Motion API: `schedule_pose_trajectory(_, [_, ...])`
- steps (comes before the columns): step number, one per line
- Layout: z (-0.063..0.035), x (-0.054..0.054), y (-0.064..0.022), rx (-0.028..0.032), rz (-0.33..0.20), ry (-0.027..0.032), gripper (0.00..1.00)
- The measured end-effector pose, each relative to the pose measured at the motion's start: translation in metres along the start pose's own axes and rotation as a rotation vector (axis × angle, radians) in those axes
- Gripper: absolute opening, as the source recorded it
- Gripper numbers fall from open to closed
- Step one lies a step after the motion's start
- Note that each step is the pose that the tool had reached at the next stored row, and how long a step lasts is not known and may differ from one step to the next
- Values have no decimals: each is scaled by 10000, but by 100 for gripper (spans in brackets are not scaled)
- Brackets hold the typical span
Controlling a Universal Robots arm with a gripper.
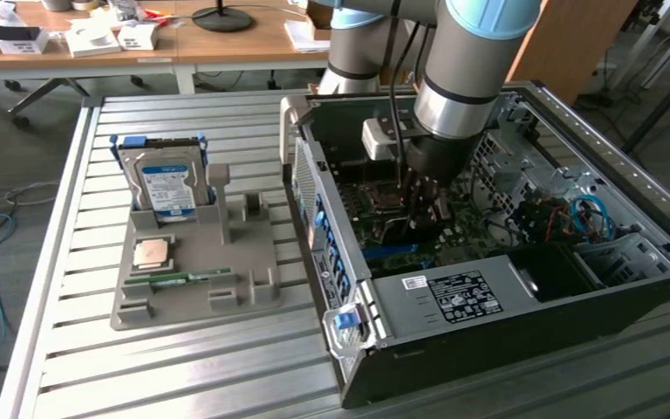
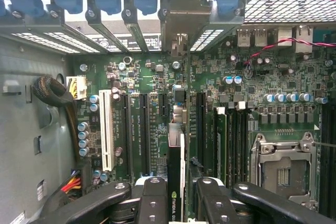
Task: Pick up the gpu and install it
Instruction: 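Insert the gpu into the slot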
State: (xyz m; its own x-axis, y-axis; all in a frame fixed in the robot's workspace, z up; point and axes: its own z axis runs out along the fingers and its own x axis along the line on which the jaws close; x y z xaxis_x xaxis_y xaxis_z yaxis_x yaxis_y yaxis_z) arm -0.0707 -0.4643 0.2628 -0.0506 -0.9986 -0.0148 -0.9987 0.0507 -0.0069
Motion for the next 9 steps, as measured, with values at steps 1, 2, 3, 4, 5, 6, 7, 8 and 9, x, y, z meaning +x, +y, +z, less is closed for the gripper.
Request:
schedule_pose_trajectory(1, [0, 0, 0, 0, 1, 1, 26])
schedule_pose_trajectory(2, [0, 0, 0, 1, 2, 5, 26])
schedule_pose_trajectory(3, [1, 0, 0, 1, 1, 5, 26])
schedule_pose_trajectory(4, [1, 0, 0, 1, 1, 6, 26])
schedule_pose_trajectory(5, [1, 0, 0, 1, 2, 9, 26])
schedule_pose_trajectory(6, [1, 0, 0, 2, 1, 13, 26])
schedule_pose_trajectory(7, [1, 0, 0, 2, 1, 18, 26])
schedule_pose_trajectory(8, [1, 0, 0, 2, 1, 25, 26])
schedule_pose_trajectory(9, [2, 0, 0, 2, 2, 30, 26])
